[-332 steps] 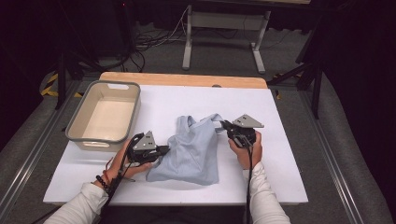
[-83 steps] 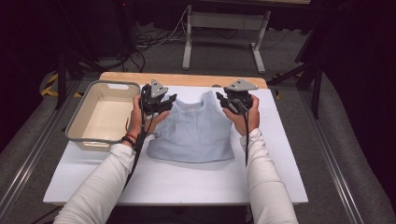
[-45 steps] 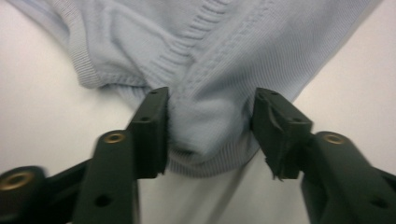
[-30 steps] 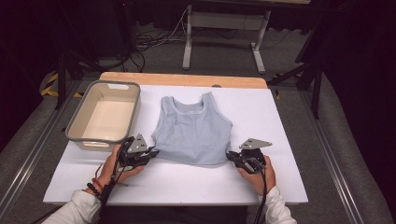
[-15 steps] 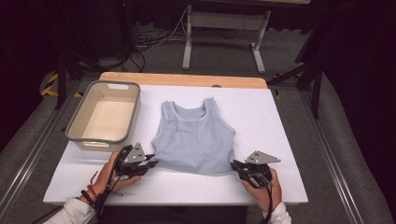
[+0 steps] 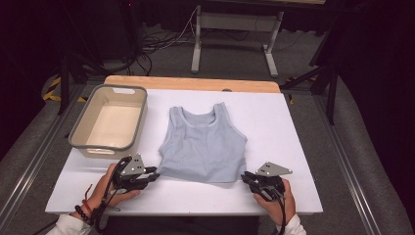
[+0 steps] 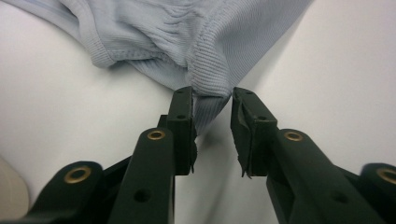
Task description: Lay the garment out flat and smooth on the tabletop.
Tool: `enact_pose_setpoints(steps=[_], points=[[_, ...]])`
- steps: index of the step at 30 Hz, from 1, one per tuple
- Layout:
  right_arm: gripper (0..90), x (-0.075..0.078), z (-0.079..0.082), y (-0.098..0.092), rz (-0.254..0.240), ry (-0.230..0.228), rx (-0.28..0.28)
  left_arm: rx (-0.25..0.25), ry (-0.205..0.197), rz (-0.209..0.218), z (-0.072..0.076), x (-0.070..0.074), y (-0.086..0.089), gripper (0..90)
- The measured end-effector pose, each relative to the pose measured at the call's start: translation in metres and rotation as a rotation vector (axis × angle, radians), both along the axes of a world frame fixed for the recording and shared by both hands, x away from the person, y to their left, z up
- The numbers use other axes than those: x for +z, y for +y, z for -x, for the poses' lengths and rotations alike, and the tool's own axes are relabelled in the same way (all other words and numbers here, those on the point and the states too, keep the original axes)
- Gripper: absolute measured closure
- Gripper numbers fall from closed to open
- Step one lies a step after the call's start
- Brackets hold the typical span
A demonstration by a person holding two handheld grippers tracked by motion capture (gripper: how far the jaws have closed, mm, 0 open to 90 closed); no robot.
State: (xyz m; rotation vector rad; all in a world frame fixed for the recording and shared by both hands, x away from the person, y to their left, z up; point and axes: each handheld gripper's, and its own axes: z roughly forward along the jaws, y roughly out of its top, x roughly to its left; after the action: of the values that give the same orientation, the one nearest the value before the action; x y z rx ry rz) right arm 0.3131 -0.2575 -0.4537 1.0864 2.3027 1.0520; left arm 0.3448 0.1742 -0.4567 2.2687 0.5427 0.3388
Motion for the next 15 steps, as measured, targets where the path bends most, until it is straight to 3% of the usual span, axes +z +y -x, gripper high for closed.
enact_pose_setpoints(steps=[3, 5, 8, 10, 12, 13, 15], points=[[73.7, 0.004, 0.002, -0.002, -0.012, -0.016, -0.002, 0.002, -0.011, 0.063, 0.000, 0.007, 0.002, 65.3], [66.7, 0.008, 0.002, -0.004, -0.035, -0.031, -0.010, 0.008, -0.018, 0.088, -0.004, 0.011, 0.000, 61.3], [65.9, 0.015, 0.001, -0.005, -0.071, -0.073, -0.013, 0.008, -0.051, 0.118, -0.010, 0.019, -0.009, 58.7], [74.4, 0.022, 0.000, -0.004, -0.078, -0.105, -0.016, -0.002, -0.065, 0.137, -0.014, 0.025, -0.017, 57.9], [87.2, 0.029, -0.002, 0.000, -0.084, -0.146, 0.016, -0.042, -0.076, 0.135, -0.020, 0.029, -0.030, 64.3], [90.0, 0.033, -0.005, 0.005, -0.061, -0.150, 0.060, -0.048, -0.082, 0.125, -0.023, 0.029, -0.036, 65.0], [90.0, 0.034, -0.011, 0.012, -0.024, -0.160, 0.082, -0.053, -0.066, 0.116, -0.030, 0.029, -0.044, 63.7]])
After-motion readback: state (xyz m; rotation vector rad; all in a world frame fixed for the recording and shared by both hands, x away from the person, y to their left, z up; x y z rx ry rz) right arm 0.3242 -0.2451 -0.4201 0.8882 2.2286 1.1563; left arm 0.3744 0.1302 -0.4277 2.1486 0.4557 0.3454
